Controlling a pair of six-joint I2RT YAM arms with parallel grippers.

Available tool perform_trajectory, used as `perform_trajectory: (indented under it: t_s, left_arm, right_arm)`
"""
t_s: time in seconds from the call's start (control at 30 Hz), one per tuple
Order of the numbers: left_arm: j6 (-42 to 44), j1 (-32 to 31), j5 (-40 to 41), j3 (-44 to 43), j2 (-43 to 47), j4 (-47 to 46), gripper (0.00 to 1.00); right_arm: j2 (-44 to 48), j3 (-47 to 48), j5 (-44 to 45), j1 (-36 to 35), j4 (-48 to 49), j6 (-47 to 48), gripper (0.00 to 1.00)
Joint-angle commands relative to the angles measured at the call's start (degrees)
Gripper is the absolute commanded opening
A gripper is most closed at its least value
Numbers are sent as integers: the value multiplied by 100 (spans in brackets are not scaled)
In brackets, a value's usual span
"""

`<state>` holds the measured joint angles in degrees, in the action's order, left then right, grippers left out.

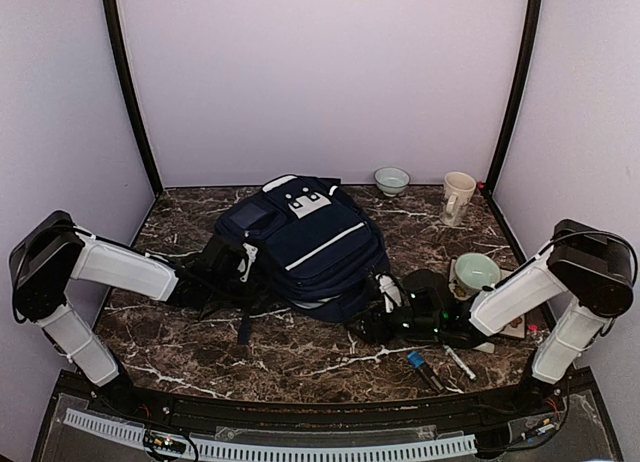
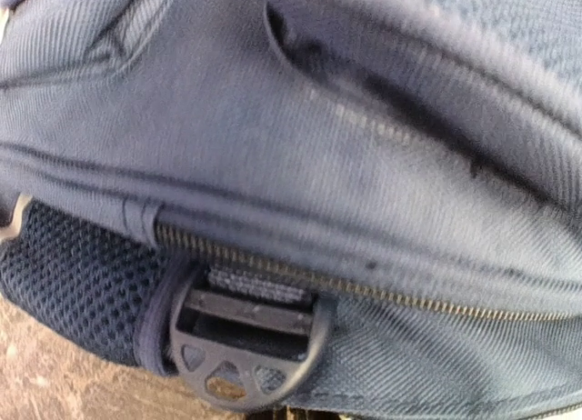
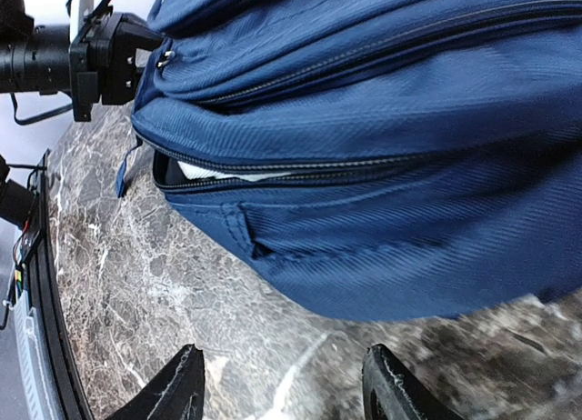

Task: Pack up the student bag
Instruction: Grab the largest pocket of the student bag, then zip the largest pocket of the bag in the student bag.

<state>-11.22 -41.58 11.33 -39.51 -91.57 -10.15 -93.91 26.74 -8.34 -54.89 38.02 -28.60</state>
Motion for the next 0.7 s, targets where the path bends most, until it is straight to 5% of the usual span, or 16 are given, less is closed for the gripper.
perform_trajectory:
  t_s: [0.0, 0.67]
  left_arm:
    - [-165, -94, -37, -154, 333, 460, 0]
    - [-36, -1063, -693, -334, 439, 1121, 0]
  right_arm:
    - [-339, 281, -196, -74, 317, 92, 60]
    - [-1029, 741, -474, -70, 515, 4, 58]
